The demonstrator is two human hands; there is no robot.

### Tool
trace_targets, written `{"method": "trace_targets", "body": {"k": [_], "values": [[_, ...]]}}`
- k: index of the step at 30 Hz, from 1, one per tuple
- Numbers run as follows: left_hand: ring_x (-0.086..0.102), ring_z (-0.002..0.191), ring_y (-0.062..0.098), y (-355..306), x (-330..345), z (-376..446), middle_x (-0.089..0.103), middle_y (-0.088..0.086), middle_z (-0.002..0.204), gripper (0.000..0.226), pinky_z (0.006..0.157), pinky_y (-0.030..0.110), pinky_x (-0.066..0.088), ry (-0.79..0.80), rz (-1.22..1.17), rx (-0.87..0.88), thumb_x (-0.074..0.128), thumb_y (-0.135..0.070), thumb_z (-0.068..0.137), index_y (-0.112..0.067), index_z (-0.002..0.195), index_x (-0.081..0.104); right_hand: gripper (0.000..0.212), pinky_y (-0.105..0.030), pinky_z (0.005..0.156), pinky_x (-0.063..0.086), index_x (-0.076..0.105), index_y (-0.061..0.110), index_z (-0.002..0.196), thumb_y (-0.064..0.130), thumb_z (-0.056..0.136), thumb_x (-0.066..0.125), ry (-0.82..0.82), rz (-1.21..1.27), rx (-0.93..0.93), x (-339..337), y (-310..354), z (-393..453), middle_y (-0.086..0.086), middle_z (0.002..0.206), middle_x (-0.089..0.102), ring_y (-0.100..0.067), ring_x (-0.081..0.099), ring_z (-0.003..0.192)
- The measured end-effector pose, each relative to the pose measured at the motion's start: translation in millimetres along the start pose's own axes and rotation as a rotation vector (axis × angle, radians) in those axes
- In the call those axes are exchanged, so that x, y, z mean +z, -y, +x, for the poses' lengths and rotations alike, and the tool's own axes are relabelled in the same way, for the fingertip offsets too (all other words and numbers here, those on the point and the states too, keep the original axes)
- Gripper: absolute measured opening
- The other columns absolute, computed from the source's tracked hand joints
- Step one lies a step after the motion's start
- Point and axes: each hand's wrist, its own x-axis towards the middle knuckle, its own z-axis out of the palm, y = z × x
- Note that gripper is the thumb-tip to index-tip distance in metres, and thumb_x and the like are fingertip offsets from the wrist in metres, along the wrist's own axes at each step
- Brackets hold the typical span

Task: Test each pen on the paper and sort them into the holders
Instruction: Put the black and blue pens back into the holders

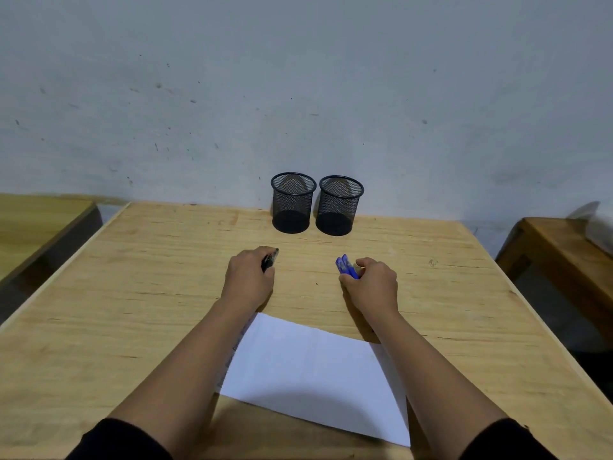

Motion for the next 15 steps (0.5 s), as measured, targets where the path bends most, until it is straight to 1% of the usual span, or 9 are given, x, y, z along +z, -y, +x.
{"method": "trace_targets", "body": {"k": [2,4,6,9,12,15], "values": [[0.055,0.105,0.025,0,1,1,0.063,0.013,0.114,0.04,0.084,0.023,0.04,0.014,-0.002,0.017,0.054,-0.009,0.087,-0.02,0.125,0.055,0.044,-0.028,0.079,0.045,0.06,0.004,0.122,0.025,0.085,0.066,0.023,-0.024,-0.002,-2,2,0,-0.011,0.116,0.065,-0.024,0.06,0.102],[0.055,0.105,0.025,1,1,1,0.063,0.013,0.113,0.041,0.081,0.019,0.036,0.014,-0.009,0.024,0.052,-0.006,0.087,-0.02,0.125,0.055,0.031,-0.029,0.073,0.044,0.067,0.003,0.108,0.023,0.085,0.064,0.054,-0.047,-0.006,-4,3,1,-0.012,0.106,0.068,-0.024,0.06,0.091],[0.056,0.104,0.024,3,1,1,0.064,0.014,0.112,0.042,0.08,0.018,0.036,0.014,-0.023,0.023,0.05,-0.003,0.087,-0.021,0.125,0.054,0.024,-0.029,0.069,0.043,0.069,0.004,0.1,0.022,0.085,0.064,0.076,-0.067,-0.005,-5,4,3,-0.012,0.099,0.07,-0.021,0.056,0.08],[0.057,0.103,0.024,2,-3,0,0.064,0.012,0.115,0.046,0.082,0.017,0.037,0.012,-0.061,0.039,0.049,-0.002,0.087,-0.022,0.129,0.051,0.022,-0.029,0.068,0.044,0.068,0.006,0.102,0.019,0.084,0.064,0.099,-0.067,0.004,-4,8,6,-0.01,0.1,0.069,-0.017,0.051,0.078],[0.056,0.105,0.025,0,-5,0,0.063,0.011,0.118,0.048,0.082,0.018,0.037,0.019,-0.08,0.029,0.048,-0.002,0.089,-0.024,0.132,0.048,0.023,-0.029,0.066,0.041,0.064,0.008,0.105,0.016,0.083,0.065,0.124,-0.066,0.013,-5,11,7,-0.01,0.102,0.066,-0.018,0.05,0.08],[0.051,0.115,0.024,2,-6,2,0.06,0.009,0.124,0.047,0.088,0.017,0.034,0.05,-0.127,0.004,0.05,-0.005,0.089,-0.027,0.13,0.049,0.022,-0.029,0.066,0.041,0.063,0.009,0.104,0.014,0.083,0.065,0.144,-0.078,0.019,-5,13,8,-0.01,0.102,0.066,-0.018,0.051,0.08]]}}
